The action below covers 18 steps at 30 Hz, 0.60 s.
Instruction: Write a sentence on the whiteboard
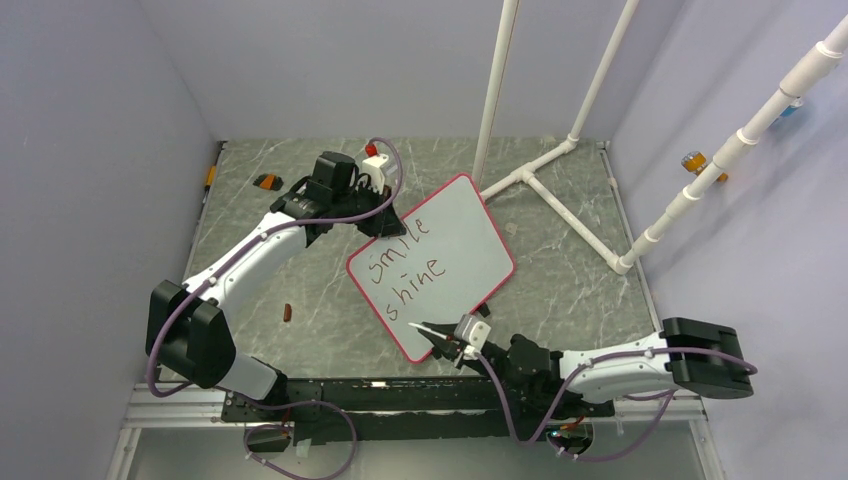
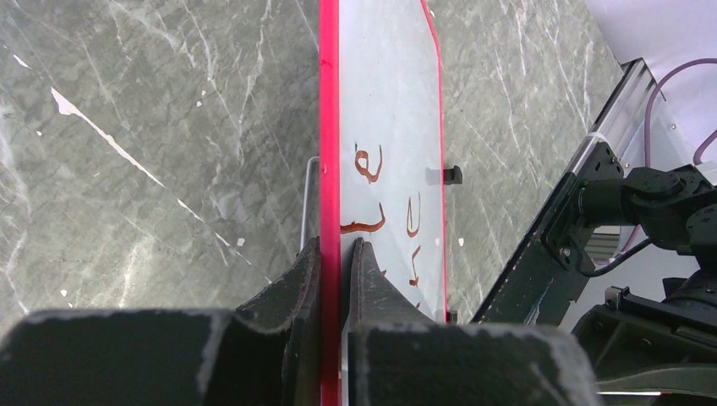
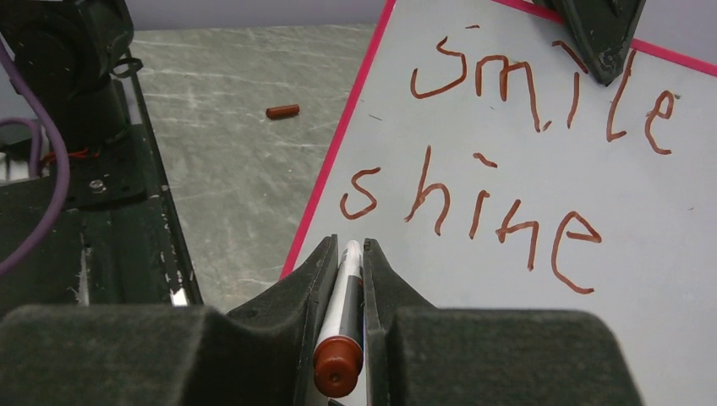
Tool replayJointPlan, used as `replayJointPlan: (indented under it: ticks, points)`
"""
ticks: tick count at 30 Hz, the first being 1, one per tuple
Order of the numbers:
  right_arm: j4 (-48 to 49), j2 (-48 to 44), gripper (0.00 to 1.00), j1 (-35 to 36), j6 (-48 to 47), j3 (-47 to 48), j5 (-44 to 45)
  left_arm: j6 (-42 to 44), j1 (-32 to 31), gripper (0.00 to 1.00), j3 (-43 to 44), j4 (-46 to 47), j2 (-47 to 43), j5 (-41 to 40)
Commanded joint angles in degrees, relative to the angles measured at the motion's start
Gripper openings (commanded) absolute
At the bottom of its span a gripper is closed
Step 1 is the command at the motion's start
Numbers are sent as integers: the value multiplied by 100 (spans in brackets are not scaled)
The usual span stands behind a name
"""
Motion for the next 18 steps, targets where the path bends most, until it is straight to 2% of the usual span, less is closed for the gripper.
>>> replayJointPlan:
  ticks: [1, 9, 18]
  points:
    - [1289, 419, 0, 108, -478, -104, 194, 497, 103, 0, -25, 370, -125, -933]
    - [1776, 963, 0, 114, -503, -106, 332, 475, 123, 0, -18, 393, -130, -866]
    - [1629, 1186, 0, 113, -315, -133, 321, 466, 128, 0, 10, 382, -104, -818]
